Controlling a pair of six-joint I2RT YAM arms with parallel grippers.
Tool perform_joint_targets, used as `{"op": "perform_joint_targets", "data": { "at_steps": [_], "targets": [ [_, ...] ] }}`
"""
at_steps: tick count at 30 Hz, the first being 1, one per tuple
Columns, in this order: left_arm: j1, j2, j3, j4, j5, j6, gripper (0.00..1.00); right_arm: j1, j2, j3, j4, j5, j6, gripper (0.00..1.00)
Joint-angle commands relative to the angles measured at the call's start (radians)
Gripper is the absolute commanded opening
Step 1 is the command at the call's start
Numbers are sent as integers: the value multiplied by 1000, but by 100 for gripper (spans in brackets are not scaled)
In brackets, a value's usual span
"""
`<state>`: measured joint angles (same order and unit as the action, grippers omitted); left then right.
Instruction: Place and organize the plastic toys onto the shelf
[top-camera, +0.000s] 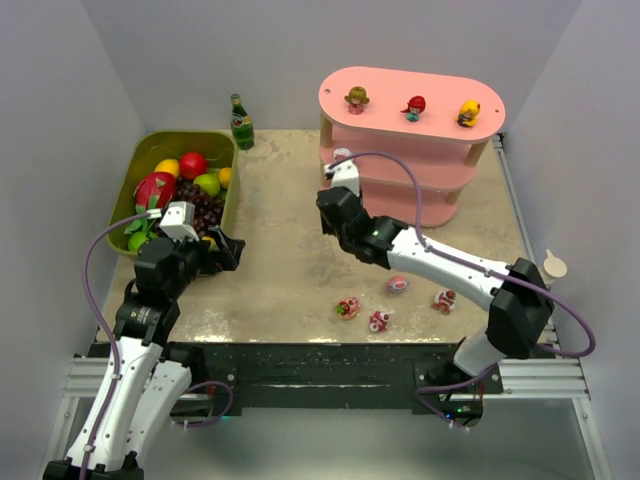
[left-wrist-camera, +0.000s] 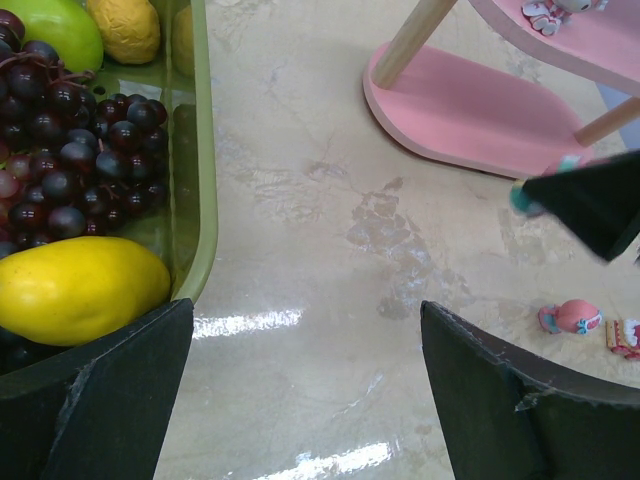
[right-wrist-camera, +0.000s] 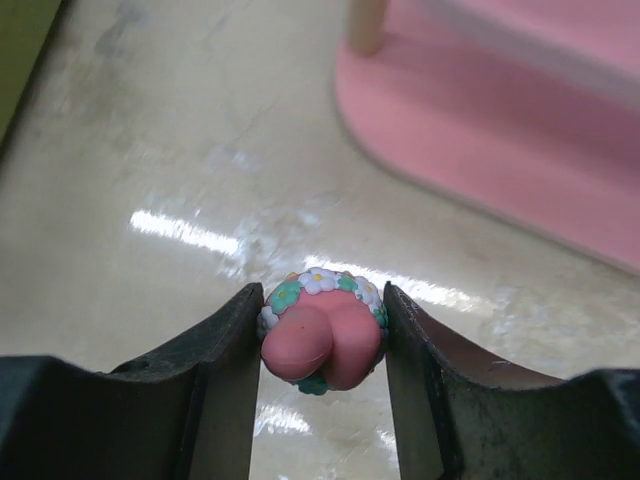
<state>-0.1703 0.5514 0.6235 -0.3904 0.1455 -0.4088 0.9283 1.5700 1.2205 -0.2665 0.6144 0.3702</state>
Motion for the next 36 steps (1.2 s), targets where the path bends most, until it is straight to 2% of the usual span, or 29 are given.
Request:
{"op": "perform_joint_targets", "data": {
  "at_steps": [1, 6, 17, 36],
  "targets": [
    [6, -4, -7, 12, 14, -2, 99, -60, -31, 112, -138, 175, 55, 0],
    [6, -2, -7, 12, 14, 1, 99, -134, -47, 166, -171, 251, 47, 0],
    [6, 13, -5, 12, 12, -1, 100, -285, -59, 194, -155, 295, 23, 1],
    [6, 31, -4, 7, -6, -5, 99, -373, 27, 257, -91, 234, -14, 4]
  ]
}}
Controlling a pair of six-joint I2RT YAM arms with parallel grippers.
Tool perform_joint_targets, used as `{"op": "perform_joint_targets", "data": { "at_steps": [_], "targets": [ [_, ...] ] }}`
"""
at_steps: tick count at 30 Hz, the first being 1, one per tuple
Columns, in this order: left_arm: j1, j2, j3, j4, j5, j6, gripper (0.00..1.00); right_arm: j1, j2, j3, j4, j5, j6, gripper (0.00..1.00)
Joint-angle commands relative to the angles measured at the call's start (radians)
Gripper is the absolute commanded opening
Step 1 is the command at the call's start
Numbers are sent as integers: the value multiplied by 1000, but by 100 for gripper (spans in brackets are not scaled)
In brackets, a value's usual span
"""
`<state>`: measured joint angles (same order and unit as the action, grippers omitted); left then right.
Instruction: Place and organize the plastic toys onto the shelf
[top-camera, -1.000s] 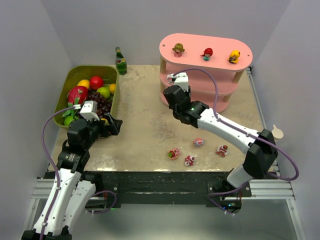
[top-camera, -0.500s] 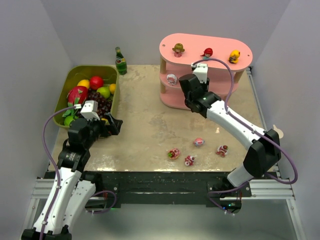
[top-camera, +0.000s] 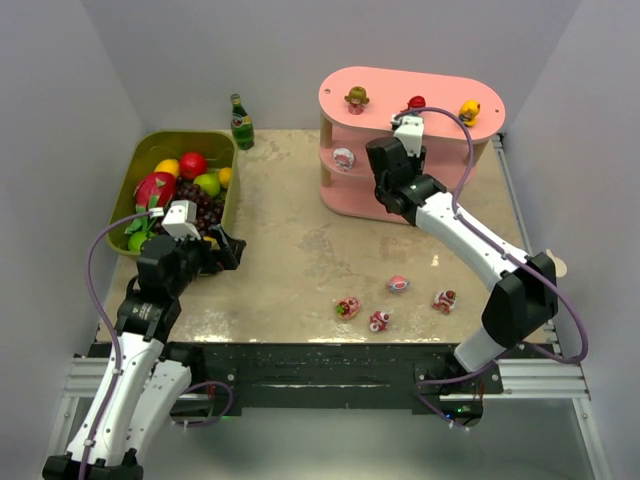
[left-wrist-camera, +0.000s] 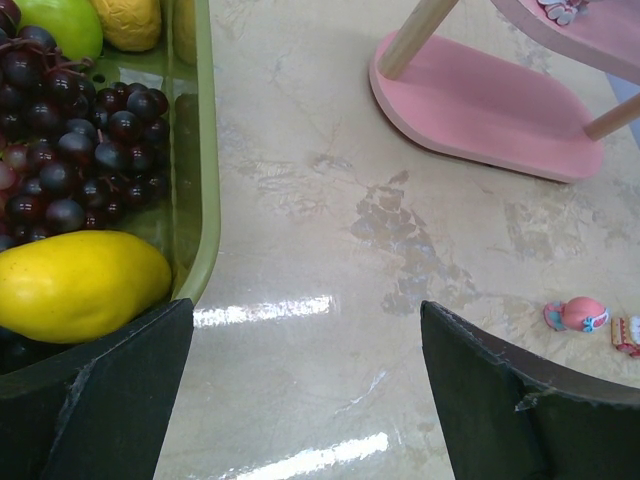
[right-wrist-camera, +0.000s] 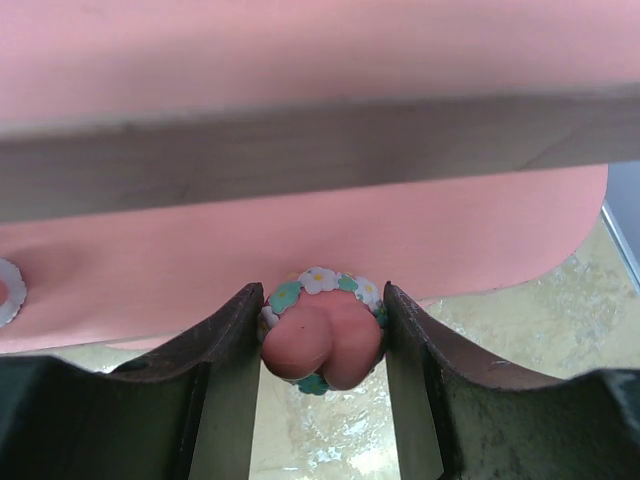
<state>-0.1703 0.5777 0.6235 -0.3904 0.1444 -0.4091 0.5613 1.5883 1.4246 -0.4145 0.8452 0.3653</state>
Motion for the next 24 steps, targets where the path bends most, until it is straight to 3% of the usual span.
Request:
{"op": "perform_joint_targets", "data": {
  "at_steps": [1, 14, 24],
  "targets": [
    [6, 7, -4, 7, -6, -5, 99, -5, 10, 51, 60, -1, -9, 4],
    [6, 7, -4, 5, -6, -5, 100, -8, 39, 53, 97, -41, -11, 7],
    [6, 7, -4, 5, -8, -5, 100, -8, 65, 46, 144, -28, -32, 16]
  ]
}}
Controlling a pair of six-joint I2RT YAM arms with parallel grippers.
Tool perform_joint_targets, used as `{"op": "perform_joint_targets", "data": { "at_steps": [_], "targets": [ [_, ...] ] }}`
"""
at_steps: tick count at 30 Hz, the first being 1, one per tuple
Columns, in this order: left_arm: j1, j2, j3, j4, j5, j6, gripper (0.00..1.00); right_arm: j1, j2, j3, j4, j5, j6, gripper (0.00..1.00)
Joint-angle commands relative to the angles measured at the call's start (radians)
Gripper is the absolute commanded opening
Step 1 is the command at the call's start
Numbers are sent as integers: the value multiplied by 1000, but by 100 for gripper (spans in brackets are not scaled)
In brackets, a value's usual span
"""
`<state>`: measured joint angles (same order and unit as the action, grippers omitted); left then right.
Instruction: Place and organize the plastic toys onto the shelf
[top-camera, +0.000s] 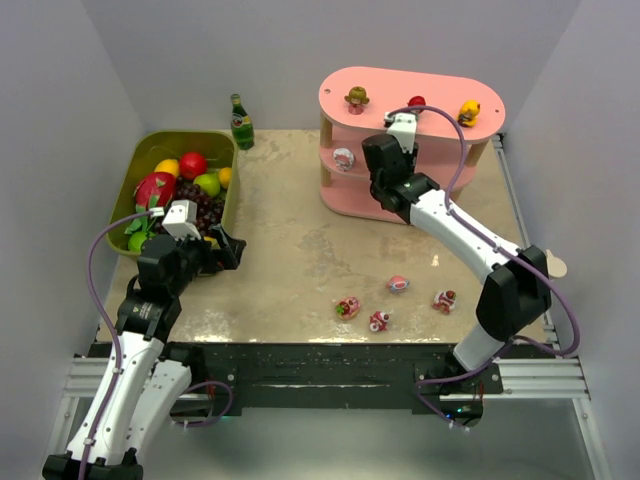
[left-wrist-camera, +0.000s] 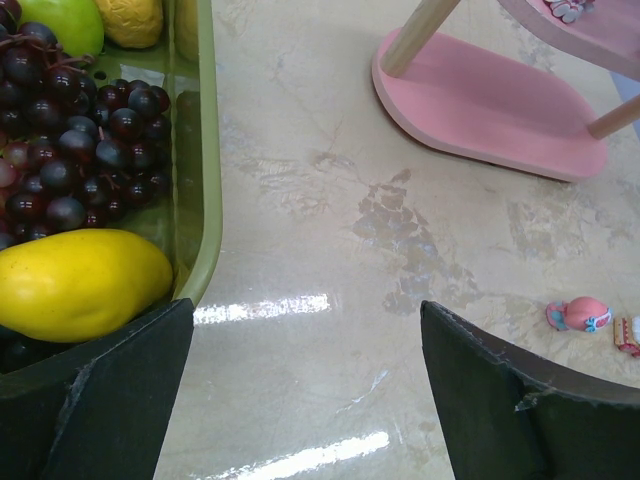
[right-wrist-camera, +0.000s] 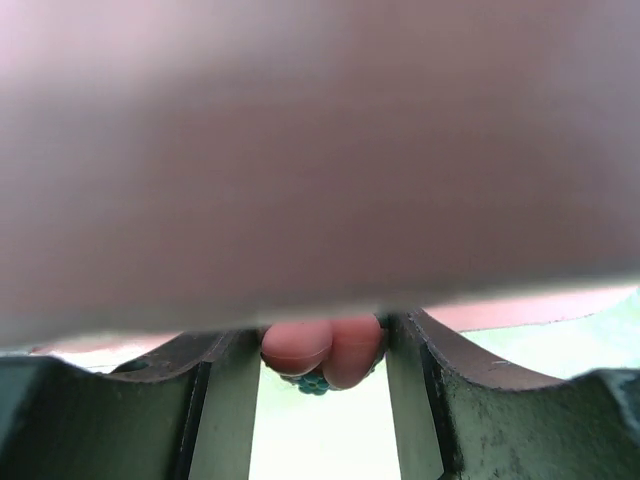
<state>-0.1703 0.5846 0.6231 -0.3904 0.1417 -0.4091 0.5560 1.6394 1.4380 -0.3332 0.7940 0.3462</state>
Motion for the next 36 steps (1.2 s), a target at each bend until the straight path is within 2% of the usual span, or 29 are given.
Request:
{"op": "perform_joint_targets", "data": {
  "at_steps": [1, 15, 24, 36],
  "targets": [
    [6, 0, -3, 5, -7, -5, 99, -2, 19, 33, 66, 30, -15, 17],
    [6, 4, -2, 4, -8, -5, 100, -2, 46, 21, 95, 56, -18, 31],
    [6, 1, -2, 2, -11, -5, 99, -2, 56, 13, 118, 77, -36, 52],
    [6, 1, -2, 2, -14, -7, 100, -2, 63, 16, 123, 93, -38, 65]
  ]
}}
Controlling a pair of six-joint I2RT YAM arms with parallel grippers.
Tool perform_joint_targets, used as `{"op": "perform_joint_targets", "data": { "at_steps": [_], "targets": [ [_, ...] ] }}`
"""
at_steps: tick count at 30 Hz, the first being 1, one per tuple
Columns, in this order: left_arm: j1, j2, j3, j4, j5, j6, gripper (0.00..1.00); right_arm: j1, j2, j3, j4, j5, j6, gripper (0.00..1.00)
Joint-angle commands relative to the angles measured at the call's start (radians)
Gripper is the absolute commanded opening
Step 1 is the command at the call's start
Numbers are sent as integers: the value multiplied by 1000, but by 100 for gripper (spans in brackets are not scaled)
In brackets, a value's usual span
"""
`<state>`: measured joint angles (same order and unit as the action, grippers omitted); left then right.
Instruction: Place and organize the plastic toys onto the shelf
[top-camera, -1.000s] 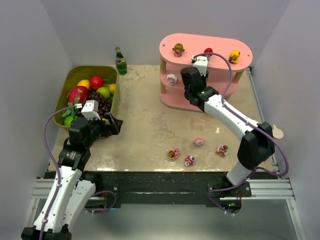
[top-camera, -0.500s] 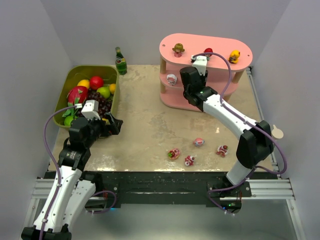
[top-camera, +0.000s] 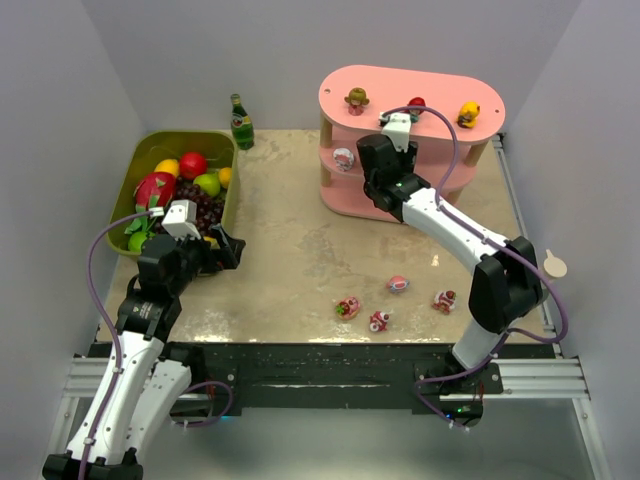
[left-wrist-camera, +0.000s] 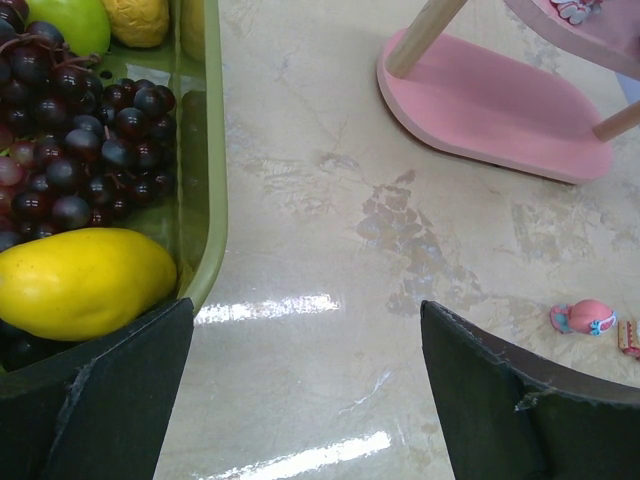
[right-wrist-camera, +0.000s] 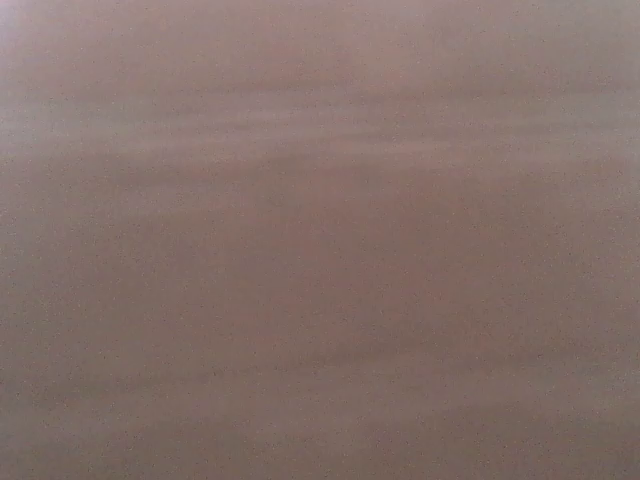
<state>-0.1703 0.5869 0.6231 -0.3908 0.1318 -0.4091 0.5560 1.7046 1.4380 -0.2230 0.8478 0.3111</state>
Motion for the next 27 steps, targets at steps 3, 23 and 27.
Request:
{"op": "perform_joint_targets", "data": {
  "at_steps": [3, 23, 27],
  "targets": [
    [6, -1, -2, 3, -4, -7, 99, -2, -8, 16, 13, 37, -6, 67],
    [6, -1, 0, 1, -8, -7, 100, -1, -131, -57, 102, -21, -55, 71],
    [6, -2, 0, 1, -8, -7, 100, -1, -152, -63, 90, -62, -60, 72]
  ]
}}
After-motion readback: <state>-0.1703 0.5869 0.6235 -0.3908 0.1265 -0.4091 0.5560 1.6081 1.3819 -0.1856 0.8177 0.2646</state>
